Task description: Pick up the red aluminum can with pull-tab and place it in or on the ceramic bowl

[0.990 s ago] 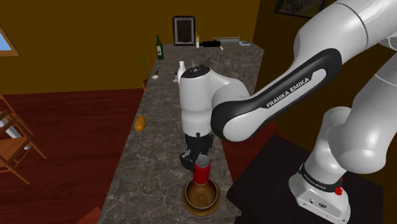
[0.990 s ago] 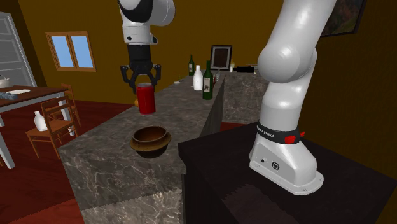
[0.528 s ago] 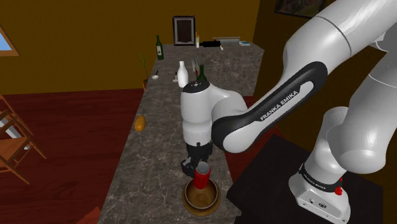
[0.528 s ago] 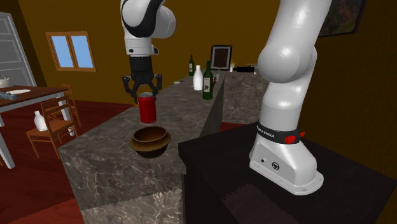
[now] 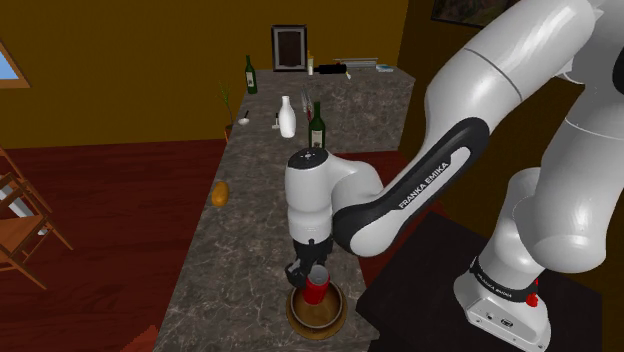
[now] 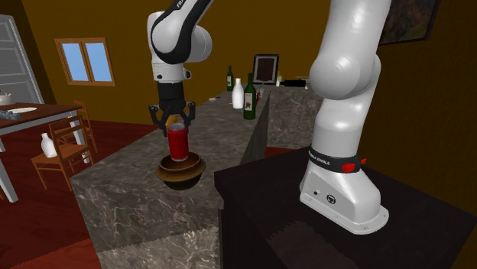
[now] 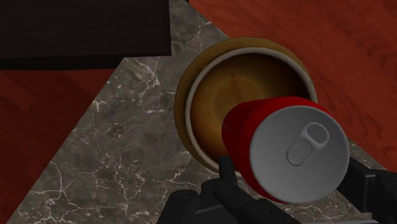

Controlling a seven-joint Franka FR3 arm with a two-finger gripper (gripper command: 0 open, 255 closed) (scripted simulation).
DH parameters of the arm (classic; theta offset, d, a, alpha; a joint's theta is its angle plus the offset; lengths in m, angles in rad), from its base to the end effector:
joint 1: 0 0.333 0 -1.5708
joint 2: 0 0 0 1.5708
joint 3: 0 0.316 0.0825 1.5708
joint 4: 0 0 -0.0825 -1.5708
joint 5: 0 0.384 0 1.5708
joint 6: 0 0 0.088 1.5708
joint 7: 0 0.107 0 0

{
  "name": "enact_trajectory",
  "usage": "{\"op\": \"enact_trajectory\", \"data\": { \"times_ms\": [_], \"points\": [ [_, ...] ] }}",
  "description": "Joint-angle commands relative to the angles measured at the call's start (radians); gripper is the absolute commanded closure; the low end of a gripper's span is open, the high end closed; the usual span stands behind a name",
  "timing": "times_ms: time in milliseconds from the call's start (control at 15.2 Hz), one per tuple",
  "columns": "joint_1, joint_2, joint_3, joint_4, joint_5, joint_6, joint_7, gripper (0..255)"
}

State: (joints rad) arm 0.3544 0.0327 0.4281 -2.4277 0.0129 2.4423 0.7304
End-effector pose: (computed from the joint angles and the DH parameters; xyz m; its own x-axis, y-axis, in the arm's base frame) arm 0.3435 0.3422 0.2926 0.9988 0.0421 -0.0259 0.0420 -0.9991 -0.0060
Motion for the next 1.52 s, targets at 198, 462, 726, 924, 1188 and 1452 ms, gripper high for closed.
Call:
{"op": "enact_trajectory", "data": {
  "times_ms": [198, 462, 726, 924, 1188, 1452],
  "points": [
    [0.001, 0.007, 0.000, 0.000, -0.004, 0.008, 0.004, 255],
    [0.001, 0.007, 0.000, -0.001, -0.004, 0.008, 0.004, 0],
    [0.001, 0.007, 0.000, 0.000, -0.004, 0.008, 0.004, 0],
    [-0.002, -0.050, 0.002, 0.018, 0.029, -0.063, -0.021, 0],
    [-0.001, -0.095, -0.001, 0.040, 0.052, -0.126, -0.038, 0],
    [-0.001, -0.095, -0.001, 0.040, 0.052, -0.127, -0.038, 0]
  ]
}}
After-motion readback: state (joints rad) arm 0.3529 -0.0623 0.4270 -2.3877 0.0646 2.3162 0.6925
